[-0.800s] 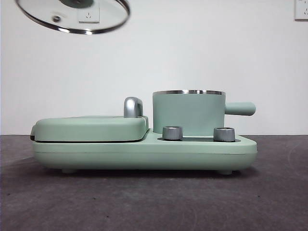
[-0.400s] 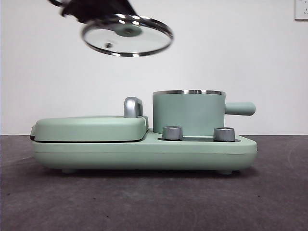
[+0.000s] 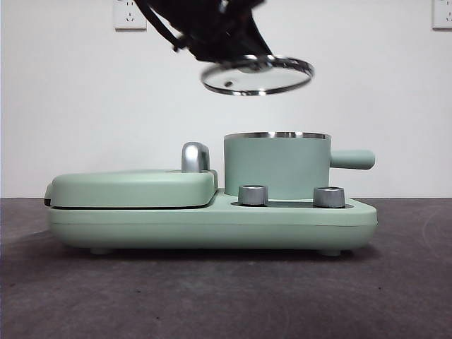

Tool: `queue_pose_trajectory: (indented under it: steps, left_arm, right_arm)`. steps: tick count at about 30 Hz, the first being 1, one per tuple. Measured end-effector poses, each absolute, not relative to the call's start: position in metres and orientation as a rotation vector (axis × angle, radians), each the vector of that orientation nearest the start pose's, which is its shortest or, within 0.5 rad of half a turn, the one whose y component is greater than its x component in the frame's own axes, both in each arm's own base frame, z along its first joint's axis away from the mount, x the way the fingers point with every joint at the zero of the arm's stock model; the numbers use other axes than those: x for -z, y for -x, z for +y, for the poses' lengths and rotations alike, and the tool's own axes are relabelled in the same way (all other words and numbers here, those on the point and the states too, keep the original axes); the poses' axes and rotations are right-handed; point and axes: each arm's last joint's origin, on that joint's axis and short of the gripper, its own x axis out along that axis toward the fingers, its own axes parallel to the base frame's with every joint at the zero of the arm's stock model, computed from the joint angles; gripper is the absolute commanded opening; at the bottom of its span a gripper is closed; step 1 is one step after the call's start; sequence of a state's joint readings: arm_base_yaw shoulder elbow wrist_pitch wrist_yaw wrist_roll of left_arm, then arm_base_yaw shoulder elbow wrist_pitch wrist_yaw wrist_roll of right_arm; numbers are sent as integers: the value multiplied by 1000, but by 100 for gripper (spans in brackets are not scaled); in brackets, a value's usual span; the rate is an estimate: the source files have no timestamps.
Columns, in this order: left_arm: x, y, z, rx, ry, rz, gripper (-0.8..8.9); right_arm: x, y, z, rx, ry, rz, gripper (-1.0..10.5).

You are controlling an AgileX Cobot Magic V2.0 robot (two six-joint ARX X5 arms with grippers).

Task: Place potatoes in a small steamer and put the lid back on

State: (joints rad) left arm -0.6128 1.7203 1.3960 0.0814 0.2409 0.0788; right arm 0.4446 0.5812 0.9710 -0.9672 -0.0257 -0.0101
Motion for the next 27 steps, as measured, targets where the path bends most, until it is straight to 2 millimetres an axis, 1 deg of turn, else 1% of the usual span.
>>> queue_pose_trajectory:
  steps: [2,8,13,22,27]
  left_arm:
    - [-312,-334,-245,864,-122,199,10]
    - [-289,-351,-259,866,-119,168,10]
    - [-275,-357,-263,867,-120,171,10]
    - [-270,-359,-264,867,-122,183,10]
    - [-261,-363,-267,867,-127,201,10]
  right_arm:
    - [-344,-76,37,-460,132,567,262]
    - [-343,-75,37,-460,134,581,263]
    - [-343,-75,36,-460,136,585,262]
    - [-343,-75,36,-459,135,586,262]
    - [-343,-75,36,-459,135,586,262]
